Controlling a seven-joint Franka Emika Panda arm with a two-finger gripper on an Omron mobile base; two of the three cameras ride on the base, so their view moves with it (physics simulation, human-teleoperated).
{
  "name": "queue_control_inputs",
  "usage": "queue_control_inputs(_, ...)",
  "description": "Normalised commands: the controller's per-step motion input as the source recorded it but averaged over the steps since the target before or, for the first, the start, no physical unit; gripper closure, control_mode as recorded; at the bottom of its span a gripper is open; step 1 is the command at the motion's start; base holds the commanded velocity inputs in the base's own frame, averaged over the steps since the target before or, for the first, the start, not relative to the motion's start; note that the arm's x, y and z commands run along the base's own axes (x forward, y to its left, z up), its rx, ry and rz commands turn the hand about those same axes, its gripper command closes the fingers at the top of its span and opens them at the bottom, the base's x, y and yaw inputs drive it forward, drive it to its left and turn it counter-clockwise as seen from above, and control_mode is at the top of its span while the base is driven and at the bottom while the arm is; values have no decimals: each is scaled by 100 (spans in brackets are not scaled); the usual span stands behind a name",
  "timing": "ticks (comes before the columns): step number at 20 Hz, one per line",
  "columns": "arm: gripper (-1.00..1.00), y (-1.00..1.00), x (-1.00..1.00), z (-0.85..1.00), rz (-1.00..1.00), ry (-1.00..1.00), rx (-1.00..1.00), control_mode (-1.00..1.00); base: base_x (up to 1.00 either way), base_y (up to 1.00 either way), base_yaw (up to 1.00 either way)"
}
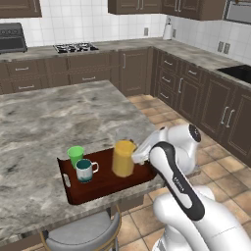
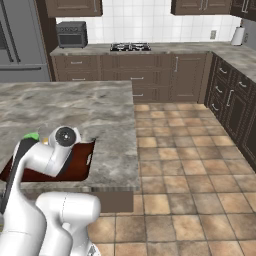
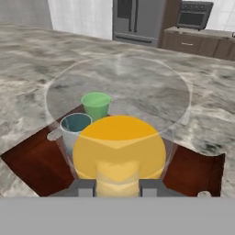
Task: There is a tray on the dining counter. Grab the cup, mug, and pitcher and place them on the tray. The pitcher may be placed next to the tray if it cannot fit the tray.
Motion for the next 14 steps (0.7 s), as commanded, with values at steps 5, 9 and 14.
queue_control_inputs(5,100,11,24,-22,0,0,0,-100,0,0,0)
queue_control_inputs(9,100,7,29,-13,0,0,0,-100,0,0,0)
queue_control_inputs(14,100,2,10,-27,0,0,0,-100,0,0,0)
